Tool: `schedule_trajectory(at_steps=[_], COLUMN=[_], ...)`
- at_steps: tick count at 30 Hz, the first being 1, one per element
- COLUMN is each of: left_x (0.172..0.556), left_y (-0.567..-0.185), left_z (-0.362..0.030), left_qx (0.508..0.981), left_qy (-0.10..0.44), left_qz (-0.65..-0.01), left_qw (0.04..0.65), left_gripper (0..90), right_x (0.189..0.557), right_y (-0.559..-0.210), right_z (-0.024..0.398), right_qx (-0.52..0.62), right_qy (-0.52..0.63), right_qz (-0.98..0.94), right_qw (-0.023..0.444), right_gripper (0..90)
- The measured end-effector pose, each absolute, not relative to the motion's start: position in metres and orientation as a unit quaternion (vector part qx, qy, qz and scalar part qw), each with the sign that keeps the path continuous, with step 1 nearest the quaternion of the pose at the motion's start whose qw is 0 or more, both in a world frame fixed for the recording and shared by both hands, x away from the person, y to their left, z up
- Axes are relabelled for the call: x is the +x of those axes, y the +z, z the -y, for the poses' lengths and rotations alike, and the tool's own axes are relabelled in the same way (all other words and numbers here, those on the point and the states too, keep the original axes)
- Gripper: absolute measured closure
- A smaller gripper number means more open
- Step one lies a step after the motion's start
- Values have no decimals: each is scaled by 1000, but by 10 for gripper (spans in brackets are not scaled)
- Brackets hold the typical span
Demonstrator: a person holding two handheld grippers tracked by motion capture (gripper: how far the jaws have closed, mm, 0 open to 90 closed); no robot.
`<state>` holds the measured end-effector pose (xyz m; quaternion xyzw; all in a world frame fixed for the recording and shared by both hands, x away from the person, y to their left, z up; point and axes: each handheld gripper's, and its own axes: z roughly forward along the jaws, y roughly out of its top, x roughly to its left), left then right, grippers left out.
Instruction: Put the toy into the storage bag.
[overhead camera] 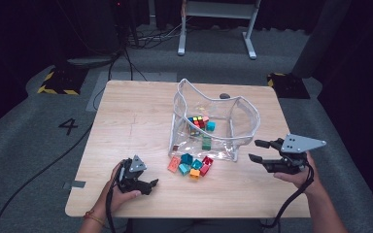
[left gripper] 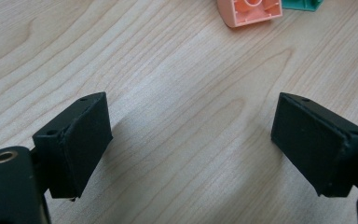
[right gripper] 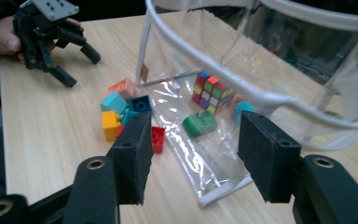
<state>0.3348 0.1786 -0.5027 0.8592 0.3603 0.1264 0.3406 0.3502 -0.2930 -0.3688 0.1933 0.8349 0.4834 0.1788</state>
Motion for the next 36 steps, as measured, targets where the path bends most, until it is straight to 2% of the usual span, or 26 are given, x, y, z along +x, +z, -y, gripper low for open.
schedule_trajectory(at_steps=[12, 16, 17, 29, 36], left_x=[335, 335, 335, 335, 335], left_y=[-503, -503, -503, -503, -503], left_z=[-179, -179, -179, -179, -179], left_qx=[859, 859, 859, 859, 859], left_qy=[126, 126, 126, 126, 126], left_qz=[-360, -360, -360, -360, -360], left_qw=[341, 341, 341, 341, 340], left_gripper=[122, 122, 122, 122, 122], right_x=[351, 356, 359, 368, 372], right_y=[-420, -433, -443, -466, -470], right_z=[262, 250, 241, 198, 177], right_qx=[176, 175, 168, 159, 134], right_qy=[449, 450, 450, 428, 421], right_qz=[-864, -867, -871, -886, -893], right_qw=[142, 122, 104, 76, 85], right_gripper=[470, 474, 474, 462, 454])
